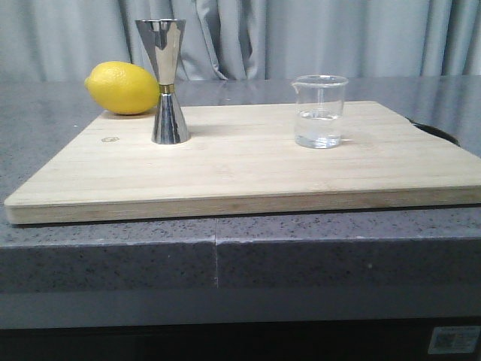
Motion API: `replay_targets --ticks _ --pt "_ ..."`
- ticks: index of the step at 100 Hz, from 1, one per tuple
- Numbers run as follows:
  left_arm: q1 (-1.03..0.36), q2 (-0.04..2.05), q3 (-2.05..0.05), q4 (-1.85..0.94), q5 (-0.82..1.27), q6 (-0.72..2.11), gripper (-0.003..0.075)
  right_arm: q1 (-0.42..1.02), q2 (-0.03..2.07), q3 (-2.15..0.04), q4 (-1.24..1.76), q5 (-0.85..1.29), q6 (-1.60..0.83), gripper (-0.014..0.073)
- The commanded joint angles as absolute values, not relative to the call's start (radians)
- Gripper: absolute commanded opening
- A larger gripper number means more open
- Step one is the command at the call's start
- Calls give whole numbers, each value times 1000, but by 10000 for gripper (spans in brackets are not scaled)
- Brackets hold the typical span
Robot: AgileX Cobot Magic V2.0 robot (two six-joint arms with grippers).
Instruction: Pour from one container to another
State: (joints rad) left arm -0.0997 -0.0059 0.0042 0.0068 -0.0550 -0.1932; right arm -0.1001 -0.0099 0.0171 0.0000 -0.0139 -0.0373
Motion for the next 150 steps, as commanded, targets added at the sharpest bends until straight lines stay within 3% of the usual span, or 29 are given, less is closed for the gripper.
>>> replay_targets --ticks 1,30,61,70,87,107,126,150 --pt "-100 -27 32 0 -137 -195 -19 -106 -29 22 0 -184 -40 -70" --pt "-100 -27 32 0 -137 -195 -19 -106 -29 22 -5 -344 -40 -70" --pt "-100 -27 32 -75 -137 -196 -18 -106 -29 20 114 -285 46 -70" --pt "-100 -27 30 -82 -136 -204 -18 -106 -29 0 168 -219 56 -70" --pt "-100 -25 -9 -82 -55 -229 -19 -106 -17 -109 170 97 56 -70" --pt "-100 24 -72 -82 -16 -229 -19 -106 53 -196 168 128 54 -70" --pt "-100 121 -242 -82 95 -229 -19 -106 170 -330 164 216 53 -70" --pt "-100 381 -652 -82 386 -104 -18 -106 393 -631 154 355 -49 -70"
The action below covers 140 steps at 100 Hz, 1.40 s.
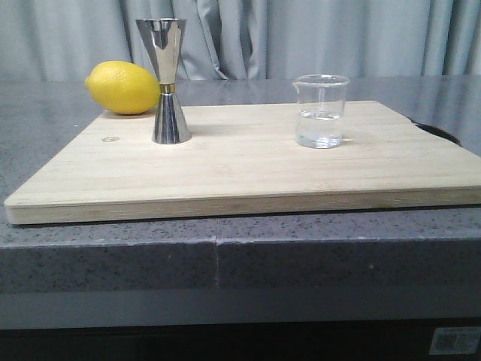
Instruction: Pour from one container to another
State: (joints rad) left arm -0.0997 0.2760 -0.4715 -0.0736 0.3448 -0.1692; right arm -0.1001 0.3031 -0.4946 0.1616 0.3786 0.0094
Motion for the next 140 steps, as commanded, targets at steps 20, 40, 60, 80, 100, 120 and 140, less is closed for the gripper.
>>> replay_targets --ticks 20,40,60,80,100,120,140 --pt "-100 666 -1032 -177 701 181 -18 -102 597 -912 154 527 -169 -70" --pt "-100 907 -1256 -427 855 398 -18 -88 785 -1087 154 666 -202 -68" --pt "-100 1035 -1283 -620 855 597 -16 -88 880 -1110 154 649 -202 105" --pt "-100 1113 -1283 -767 854 666 201 -88 932 -1110 154 609 -202 559" --pt "-100 1148 -1283 -841 802 697 720 -87 947 -1110 154 577 -202 666" --pt "-100 1177 -1283 -867 697 697 634 -87 947 -1110 154 569 -202 666" --pt "-98 1193 -1281 -867 699 985 617 -87 947 -1110 154 571 -202 666"
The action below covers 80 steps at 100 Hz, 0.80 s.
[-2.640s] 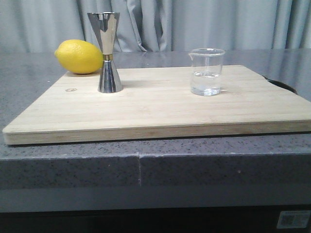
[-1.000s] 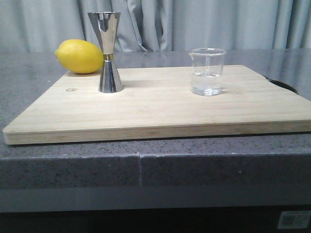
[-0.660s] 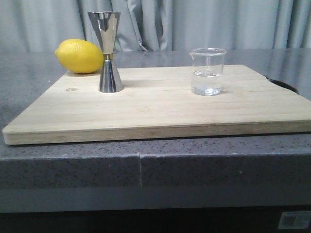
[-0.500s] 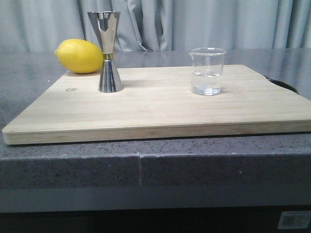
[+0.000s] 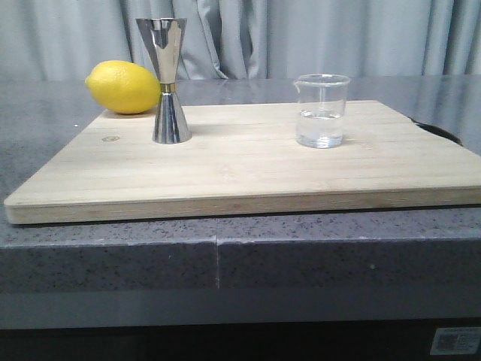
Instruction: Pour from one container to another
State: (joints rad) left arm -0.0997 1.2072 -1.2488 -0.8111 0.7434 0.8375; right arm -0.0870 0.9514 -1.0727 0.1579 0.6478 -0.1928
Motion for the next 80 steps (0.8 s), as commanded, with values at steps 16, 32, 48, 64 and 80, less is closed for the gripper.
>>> replay_targets --ticks 16,32,48,64,80 --pt "-98 1193 -1225 -918 745 1173 617 -87 947 -1104 154 600 -202 666" --pt "-73 1209 -1107 -1062 836 1368 616 -87 949 -1085 153 595 -202 666" --pt "-10 1258 -995 -1242 935 1538 590 -87 959 -1062 153 591 -202 666" --pt "6 1307 -963 -1323 990 1662 585 -87 959 -1029 153 585 -202 666" --pt "6 1392 -963 -1409 1033 1736 585 -87 959 -991 153 583 -202 666"
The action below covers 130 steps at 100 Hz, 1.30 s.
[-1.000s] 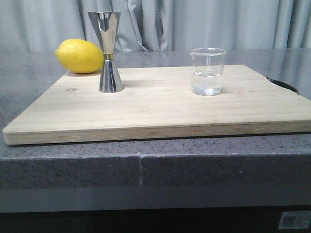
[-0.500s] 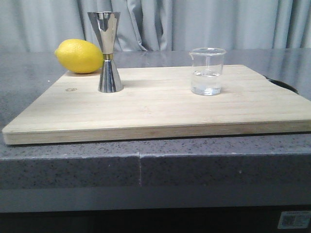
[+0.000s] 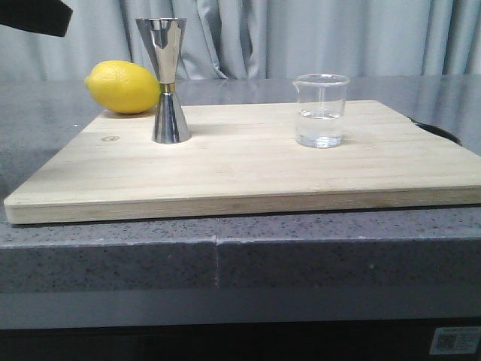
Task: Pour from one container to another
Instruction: 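Move the left gripper to the steel jigger's waist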
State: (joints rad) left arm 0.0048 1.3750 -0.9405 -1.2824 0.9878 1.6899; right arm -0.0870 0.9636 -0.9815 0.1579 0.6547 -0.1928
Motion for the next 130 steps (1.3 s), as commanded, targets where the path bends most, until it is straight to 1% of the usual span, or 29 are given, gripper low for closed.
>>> replay_targets --ticks 1,36,56,79,108,130 --pt "6 1396 -963 -1415 1038 1743 585 -87 959 -990 153 583 -202 666" --pt "-10 1546 -963 -1522 1121 1899 585 -86 959 -955 171 545 -232 666" --pt "-46 1608 -965 -1549 1125 1969 585 -86 959 -955 243 538 -308 666" --pt "-71 1675 -968 -1612 1130 2055 585 -86 959 -953 250 524 -318 666" --pt "-80 1720 -990 -1629 1144 2063 585 -86 1014 -953 256 522 -318 666" --pt "-122 1720 -1042 -1643 1132 2063 585 -22 1069 -953 260 478 -321 666"
